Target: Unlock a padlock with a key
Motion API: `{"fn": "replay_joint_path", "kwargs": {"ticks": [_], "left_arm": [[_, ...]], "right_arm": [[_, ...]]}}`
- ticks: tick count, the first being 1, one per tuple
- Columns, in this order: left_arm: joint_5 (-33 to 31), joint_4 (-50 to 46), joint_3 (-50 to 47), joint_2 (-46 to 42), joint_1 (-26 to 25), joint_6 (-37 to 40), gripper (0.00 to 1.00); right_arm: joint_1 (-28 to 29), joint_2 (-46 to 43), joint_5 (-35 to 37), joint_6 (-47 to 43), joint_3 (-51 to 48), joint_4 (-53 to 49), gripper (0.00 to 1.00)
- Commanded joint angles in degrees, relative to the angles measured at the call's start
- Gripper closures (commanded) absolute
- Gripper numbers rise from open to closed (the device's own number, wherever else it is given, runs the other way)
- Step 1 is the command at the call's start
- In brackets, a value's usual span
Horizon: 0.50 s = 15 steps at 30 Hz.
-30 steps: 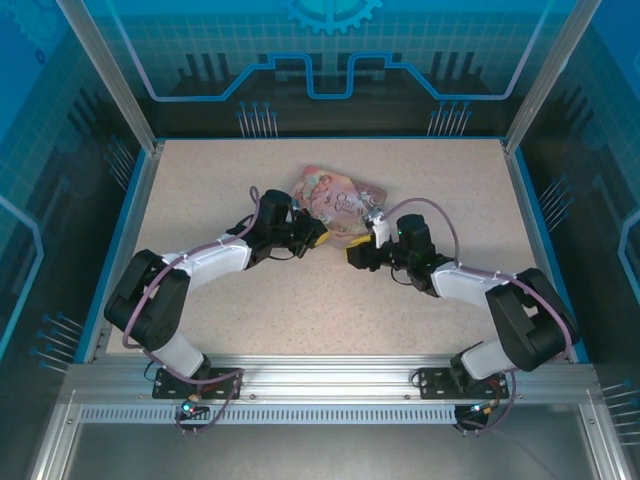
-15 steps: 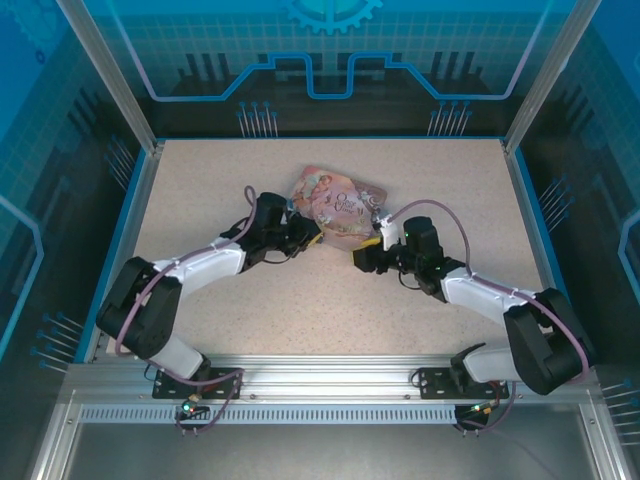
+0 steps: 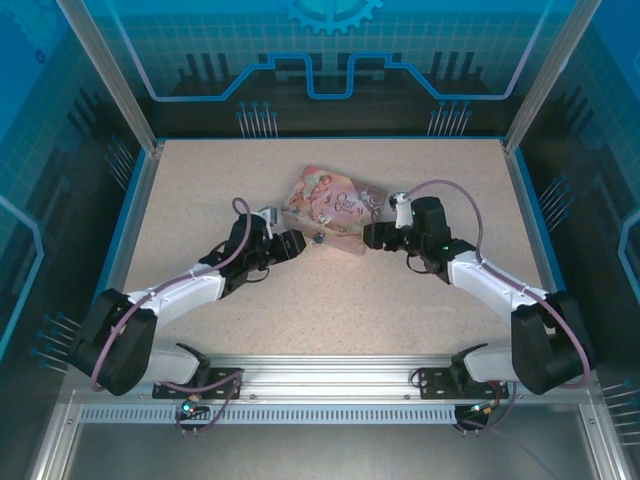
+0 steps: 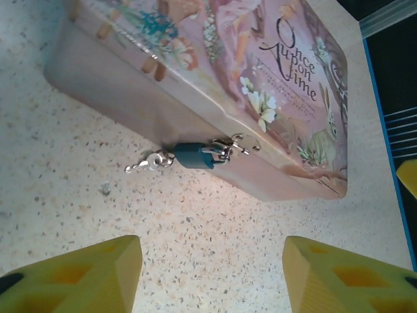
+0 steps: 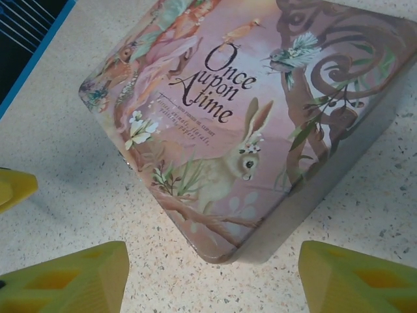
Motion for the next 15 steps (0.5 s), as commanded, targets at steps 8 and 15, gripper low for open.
{"fn": "replay_joint_path", "kwargs": {"ticks": [8,15], "left_arm": [[7.8,15.6,-1.0,10.4,2.0,4.6,0.32],[9.5,24.8,-0.7,17.2,2.2,5.1,0.30]], "right_arm": [[-4.7,9.2,-3.5,6.9,7.6,-3.7,0.18],[-4.7,18.4,-7.8,8.2,15.6,-3.3,0.03]]}}
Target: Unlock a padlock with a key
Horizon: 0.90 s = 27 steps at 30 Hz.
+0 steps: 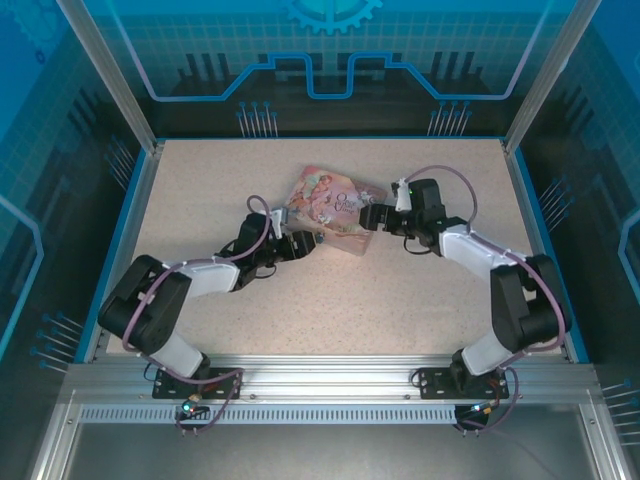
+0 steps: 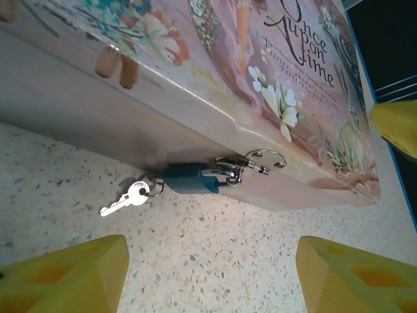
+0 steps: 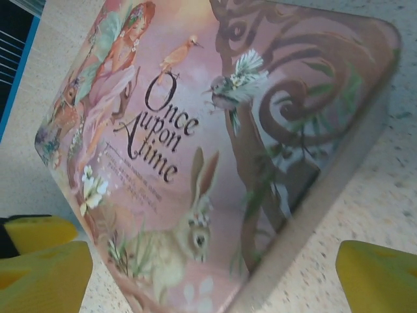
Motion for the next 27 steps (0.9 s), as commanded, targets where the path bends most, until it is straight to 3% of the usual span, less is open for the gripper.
{"fn": "replay_joint_path", "kwargs": {"ticks": [1,7,12,17,27], "left_arm": [[2.0,7.5,-0.4,2.2,0.4,1.6,0.30],[1.0,13.5,-1.1,6.4,0.4,3.6,0.29],[-1.5,14.9,-2.1,7.3,0.4,8.1,0.28],[-0.8,15.6,-2.2,7.8,0.4,10.0,0.27],[0.8,17.1,-1.4,10.5,0.5,9.5,0.26]], "right_arm": [[-0.5,3.2,-3.6,1.8,3.2,0.1,0.03],[-0.1,6.9,-2.3,2.2,6.8,-1.3,0.04],[0.8,5.8,6.0,-0.7,8.6,-5.9,0.01],[4.4,9.2,17.0,-9.2,20.8,-20.0,0.00],[11.3,23.0,25.3,-18.3,41.3,-30.5,0.00]]}}
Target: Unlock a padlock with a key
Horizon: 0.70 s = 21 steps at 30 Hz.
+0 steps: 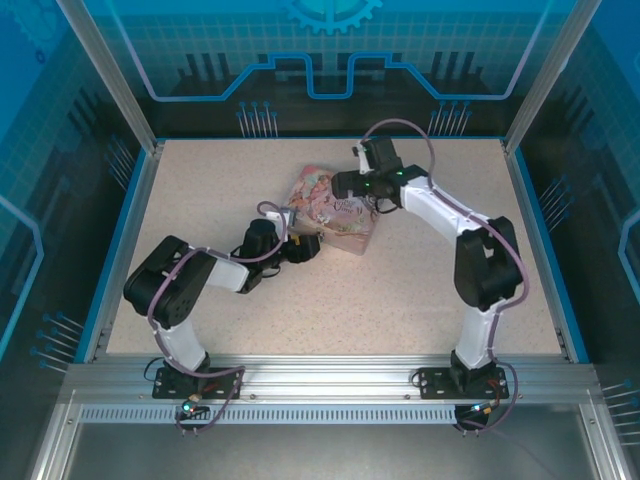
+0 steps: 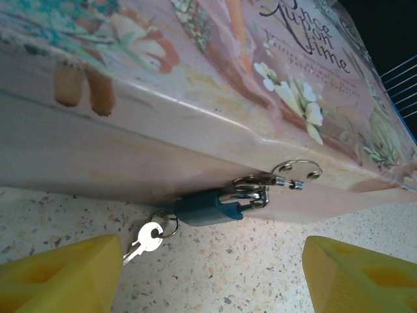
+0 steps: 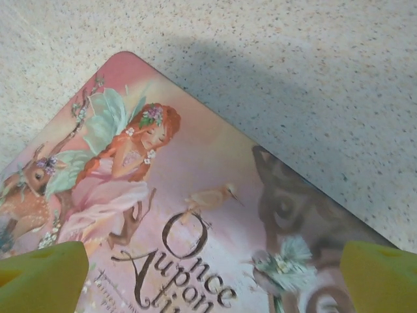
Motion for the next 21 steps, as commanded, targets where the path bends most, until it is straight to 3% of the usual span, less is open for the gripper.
{"fn": "replay_joint_path", "kwargs": {"ticks": [1,10,21], "left_arm": [[1.4,2.3,0.2,1.5,0.4,0.9,0.26],[3.8,3.2,1.9,3.6,0.4,1.2,0.25],[3.9,5.1,3.8,6.3,0.4,5.5,0.25]], "right_arm": [[2.1,4.9,5.5,-4.9,6.0,-8.5,0.00],[4.6,11.8,8.4,-8.0,11.3,-15.1,0.00],[5.6,12.2,8.3,-9.3,7.2,-15.7,0.00]]}}
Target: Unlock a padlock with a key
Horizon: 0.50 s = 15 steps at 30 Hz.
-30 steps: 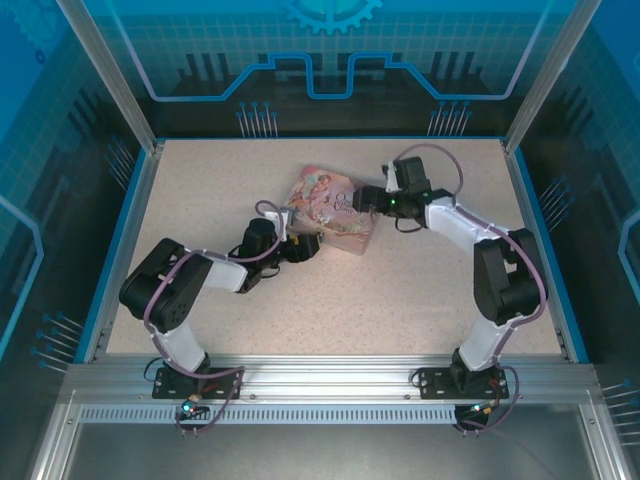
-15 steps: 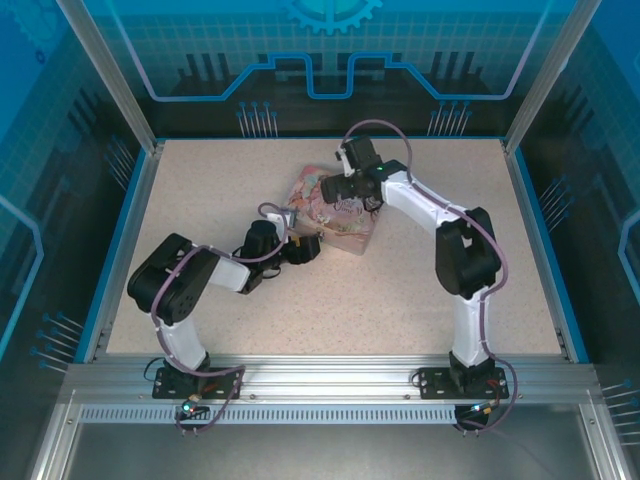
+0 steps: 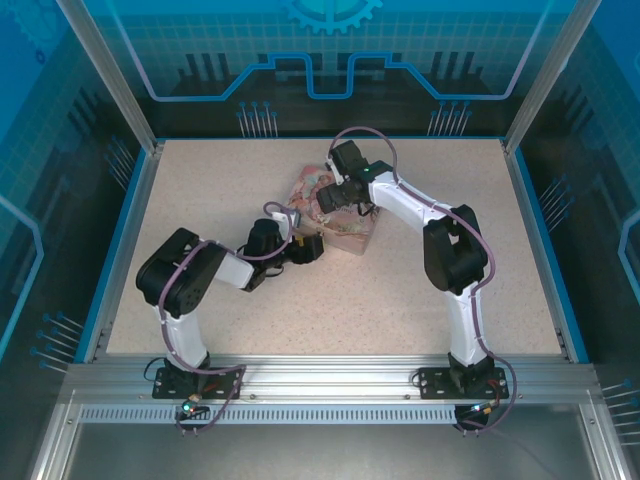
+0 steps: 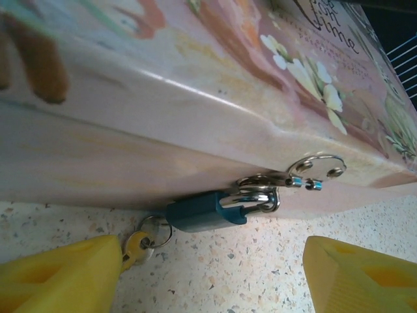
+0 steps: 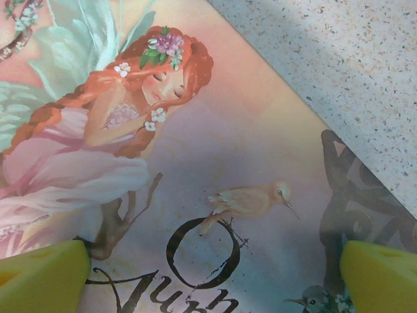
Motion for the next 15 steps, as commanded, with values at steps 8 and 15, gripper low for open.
{"fn": "replay_joint_path", "kwargs": {"ticks": [8,15], "left_arm": [[1.7,0.9,4.5,2.6,0.4,8.1,0.28],[6.9,2.2,6.5,4.4,0.3,5.8,0.43]], "right_arm": [[1.2,2.0,0.4,-2.3,-3.1,-5.3,0.00],[1.2,2.2,-0.1,-2.2,-3.0,-5.2,0.00]]}}
